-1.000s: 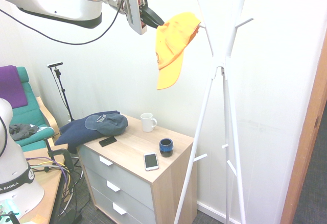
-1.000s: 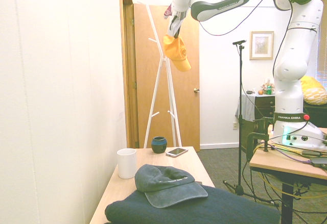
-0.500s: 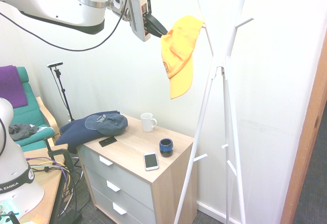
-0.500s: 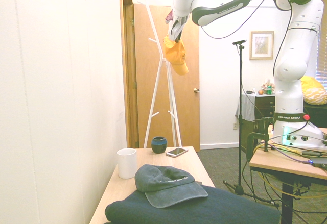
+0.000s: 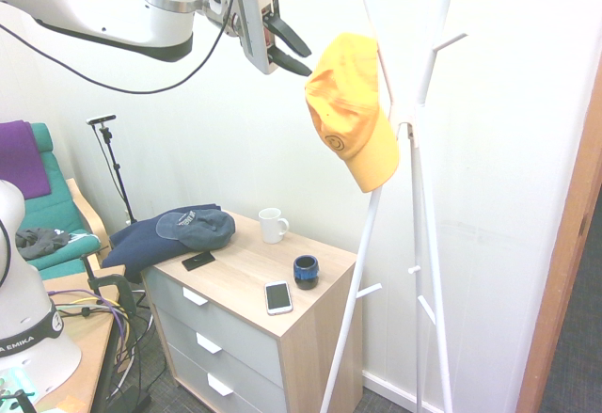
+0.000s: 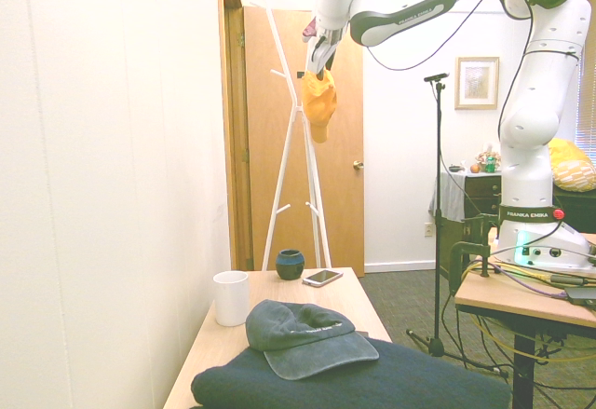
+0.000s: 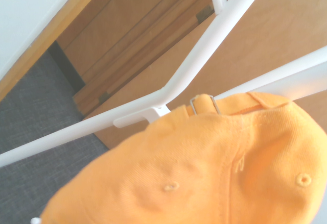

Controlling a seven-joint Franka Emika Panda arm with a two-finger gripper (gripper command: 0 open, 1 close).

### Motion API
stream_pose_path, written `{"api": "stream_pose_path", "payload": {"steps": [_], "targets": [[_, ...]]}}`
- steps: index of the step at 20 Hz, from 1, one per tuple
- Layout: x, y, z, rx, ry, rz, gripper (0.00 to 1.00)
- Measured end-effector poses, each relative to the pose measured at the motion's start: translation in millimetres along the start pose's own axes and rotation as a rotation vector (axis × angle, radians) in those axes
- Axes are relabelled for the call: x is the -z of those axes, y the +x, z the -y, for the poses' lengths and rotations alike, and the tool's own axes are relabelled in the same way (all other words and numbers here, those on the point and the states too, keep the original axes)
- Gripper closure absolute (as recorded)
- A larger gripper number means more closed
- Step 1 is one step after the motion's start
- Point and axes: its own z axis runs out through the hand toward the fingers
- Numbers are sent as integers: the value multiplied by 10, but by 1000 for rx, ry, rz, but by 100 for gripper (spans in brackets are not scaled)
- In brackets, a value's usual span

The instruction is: Hang the cap

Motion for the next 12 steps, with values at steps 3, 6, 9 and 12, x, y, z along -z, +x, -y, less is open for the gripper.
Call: {"api": "stream_pose_path", "payload": {"steps": [3, 6, 9, 12], "targets": [[118, -92, 54, -24, 80, 165, 0], [371, -162, 67, -29, 163, 344, 0], [503, -200, 69, -31, 239, 525, 0], [509, -243, 75, -37, 291, 704, 0]]}}
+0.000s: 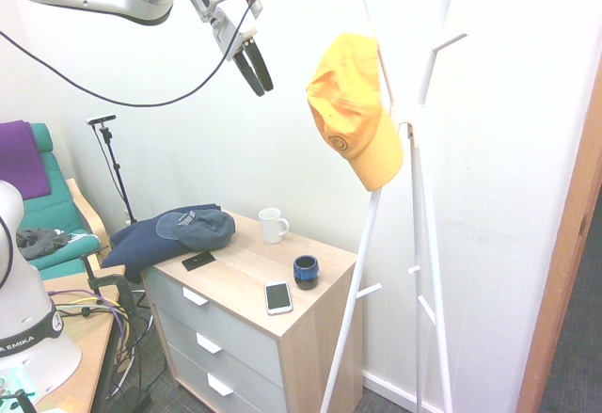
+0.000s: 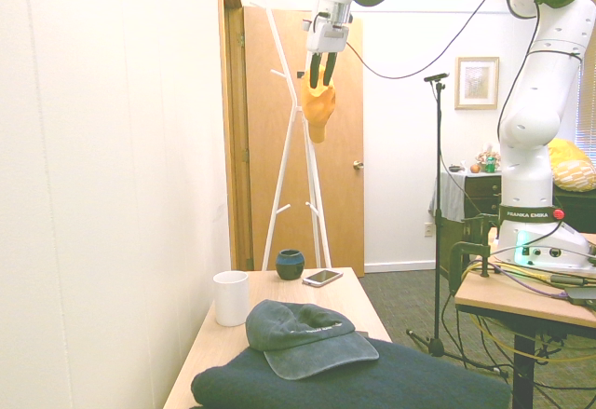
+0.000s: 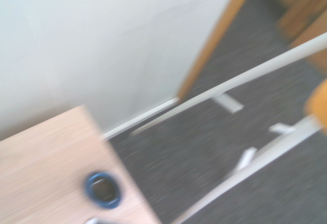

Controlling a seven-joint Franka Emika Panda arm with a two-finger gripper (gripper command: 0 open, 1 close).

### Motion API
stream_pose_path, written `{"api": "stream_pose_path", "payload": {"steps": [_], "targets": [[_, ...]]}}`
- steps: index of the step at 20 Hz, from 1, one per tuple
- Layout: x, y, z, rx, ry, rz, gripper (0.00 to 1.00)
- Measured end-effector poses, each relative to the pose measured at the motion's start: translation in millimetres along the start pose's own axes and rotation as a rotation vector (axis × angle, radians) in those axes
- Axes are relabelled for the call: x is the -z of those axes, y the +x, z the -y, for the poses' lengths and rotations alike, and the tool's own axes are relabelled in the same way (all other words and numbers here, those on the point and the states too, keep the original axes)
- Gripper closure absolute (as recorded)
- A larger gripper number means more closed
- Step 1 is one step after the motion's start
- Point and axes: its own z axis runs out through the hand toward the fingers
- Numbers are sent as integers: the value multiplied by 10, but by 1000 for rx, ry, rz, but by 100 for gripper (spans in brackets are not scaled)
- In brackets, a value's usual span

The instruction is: Hang the cap

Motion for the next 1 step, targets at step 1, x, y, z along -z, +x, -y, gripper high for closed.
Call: {"api": "stream_pose_path", "payload": {"steps": [1], "targets": [[-9, -11, -8, -6, 12, 61, 0]]}}
